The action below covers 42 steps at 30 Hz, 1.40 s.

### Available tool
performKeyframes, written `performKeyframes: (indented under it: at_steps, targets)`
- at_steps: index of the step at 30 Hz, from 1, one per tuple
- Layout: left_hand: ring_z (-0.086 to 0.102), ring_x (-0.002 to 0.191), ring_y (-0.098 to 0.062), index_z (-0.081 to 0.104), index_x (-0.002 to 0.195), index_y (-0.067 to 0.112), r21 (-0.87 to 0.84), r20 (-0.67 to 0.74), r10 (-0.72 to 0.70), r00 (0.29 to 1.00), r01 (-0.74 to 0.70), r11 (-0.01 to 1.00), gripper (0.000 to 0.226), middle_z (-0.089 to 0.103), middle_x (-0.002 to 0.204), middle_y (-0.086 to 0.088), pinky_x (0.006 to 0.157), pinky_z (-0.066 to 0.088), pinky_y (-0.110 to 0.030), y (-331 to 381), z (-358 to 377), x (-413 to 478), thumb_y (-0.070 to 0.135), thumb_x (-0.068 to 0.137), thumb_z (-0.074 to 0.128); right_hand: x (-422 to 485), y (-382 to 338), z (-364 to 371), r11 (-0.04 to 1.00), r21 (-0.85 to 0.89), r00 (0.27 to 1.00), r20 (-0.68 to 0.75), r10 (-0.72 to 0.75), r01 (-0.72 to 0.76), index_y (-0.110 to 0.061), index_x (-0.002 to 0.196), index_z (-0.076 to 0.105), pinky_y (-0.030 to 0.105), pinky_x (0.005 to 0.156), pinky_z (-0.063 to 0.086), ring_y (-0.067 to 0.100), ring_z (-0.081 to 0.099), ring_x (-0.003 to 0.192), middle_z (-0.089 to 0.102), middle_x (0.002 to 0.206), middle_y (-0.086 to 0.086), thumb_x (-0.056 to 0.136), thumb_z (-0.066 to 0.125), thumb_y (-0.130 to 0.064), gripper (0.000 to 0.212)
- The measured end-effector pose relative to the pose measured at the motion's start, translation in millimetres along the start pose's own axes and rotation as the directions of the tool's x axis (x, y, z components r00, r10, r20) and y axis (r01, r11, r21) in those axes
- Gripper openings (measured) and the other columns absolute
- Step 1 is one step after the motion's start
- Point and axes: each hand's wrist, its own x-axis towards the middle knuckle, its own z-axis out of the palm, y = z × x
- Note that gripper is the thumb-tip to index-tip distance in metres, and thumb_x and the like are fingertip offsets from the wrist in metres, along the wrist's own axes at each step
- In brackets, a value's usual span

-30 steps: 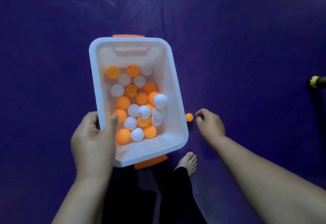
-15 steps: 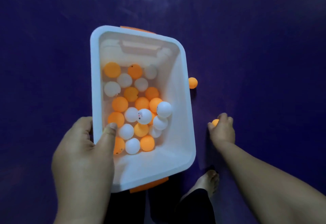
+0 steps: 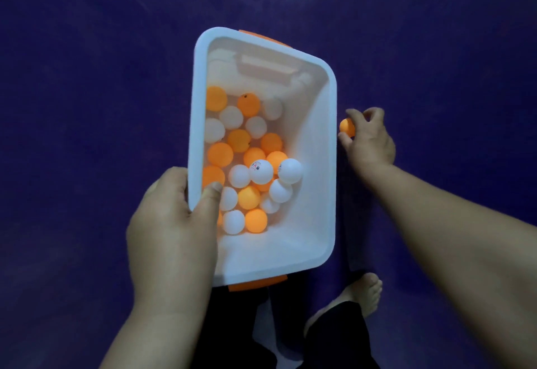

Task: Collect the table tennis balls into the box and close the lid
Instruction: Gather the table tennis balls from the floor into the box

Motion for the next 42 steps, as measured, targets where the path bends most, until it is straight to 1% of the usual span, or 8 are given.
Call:
performKeyframes:
  at_steps: [5,9,12,14,17,22,33,42]
  targets:
    - [0.048,0.061,-0.007,0.056,0.08,0.015,0.048,-0.023,0.033,0.999,-0.032,0.998,0.019,0.055,0.074,0.003,0.046,0.029,-0.024,-2,-2,2,0.032,0.087,0.06,-18,-1,-10,0.953,0.281,0.984,-0.096,0.15,-0.118,-0.018,0.126,0.049,0.029,0.072,0.036,0.029,0.055,0.101,0.047,0.128,0.01,0.09,0.059,-0.031,0.039]
    - [0.048,0.062,-0.008,0.055,0.08,0.011,0.012,-0.024,0.058,0.998,-0.058,0.998,0.022,0.054,0.074,0.001,0.046,0.033,-0.025,8,-3,-2,0.031,0.087,0.06,-53,-25,-59,0.687,0.724,0.892,-0.344,0.293,0.054,-0.013,0.12,0.054,0.007,0.068,0.041,0.005,0.05,0.088,0.055,0.117,0.002,0.087,0.063,-0.029,0.038]
    - [0.048,0.062,-0.016,0.055,0.081,0.009,-0.025,-0.009,0.085,0.996,-0.086,0.996,0.021,0.055,0.076,-0.001,0.048,0.034,-0.024,24,-9,-6,0.029,0.088,0.059,-98,-50,-111,0.563,0.794,0.863,-0.434,0.259,0.23,-0.02,0.117,0.053,0.031,0.077,0.055,0.016,0.059,0.095,0.056,0.11,-0.005,0.086,0.064,-0.033,0.035]
    - [0.048,0.065,-0.018,0.055,0.082,0.01,-0.063,0.018,0.1,0.995,-0.099,0.993,0.019,0.056,0.077,-0.002,0.049,0.033,-0.021,38,-20,-12,0.027,0.088,0.058,-129,-64,-148,0.538,0.806,0.911,-0.382,0.154,0.247,-0.024,0.118,0.052,0.026,0.077,0.054,0.011,0.06,0.096,0.055,0.106,-0.014,0.086,0.065,-0.033,0.035]
    - [0.049,0.066,-0.017,0.055,0.081,0.011,-0.144,0.067,0.107,0.992,-0.097,0.985,0.018,0.055,0.076,-0.001,0.051,0.036,-0.025,63,-47,-28,0.028,0.088,0.058,-162,-71,-197,0.643,0.725,0.954,-0.297,-0.033,0.248,-0.024,0.124,0.049,0.014,0.086,0.046,0.004,0.054,0.104,0.052,0.113,-0.013,0.084,0.063,-0.036,0.044]
    - [0.053,0.068,-0.021,0.053,0.076,0.016,-0.247,0.115,0.062,0.991,-0.032,0.969,0.019,0.055,0.073,0.002,0.057,0.045,-0.037,106,-121,-57,0.031,0.087,0.056,-197,-71,-278,0.868,0.475,0.949,-0.316,0.014,0.146,-0.014,0.13,0.047,0.04,0.101,0.042,0.017,0.042,0.12,0.046,0.128,0.002,0.082,0.059,-0.014,0.049]
    - [0.045,0.061,-0.018,0.047,0.071,0.012,-0.346,-0.061,0.131,0.989,-0.144,0.927,0.026,0.049,0.066,0.0,0.049,0.03,-0.03,167,-351,-75,0.028,0.088,0.057,-300,-181,-461,0.857,0.507,0.991,-0.13,-0.025,0.088,-0.029,0.141,0.03,0.046,0.091,0.05,0.02,0.053,0.117,0.047,0.139,-0.006,0.086,0.057,-0.031,0.061]
    - [0.05,0.06,-0.016,0.048,0.07,0.012,-0.383,-0.151,0.133,0.979,-0.182,0.906,0.026,0.053,0.067,-0.001,0.048,0.033,-0.026,145,-502,-103,0.027,0.088,0.059,-389,-275,-550,0.883,0.399,0.968,-0.144,-0.208,0.249,-0.026,0.133,0.038,0.035,0.072,0.053,0.015,0.061,0.088,0.061,0.106,-0.01,0.088,0.054,-0.018,0.048]
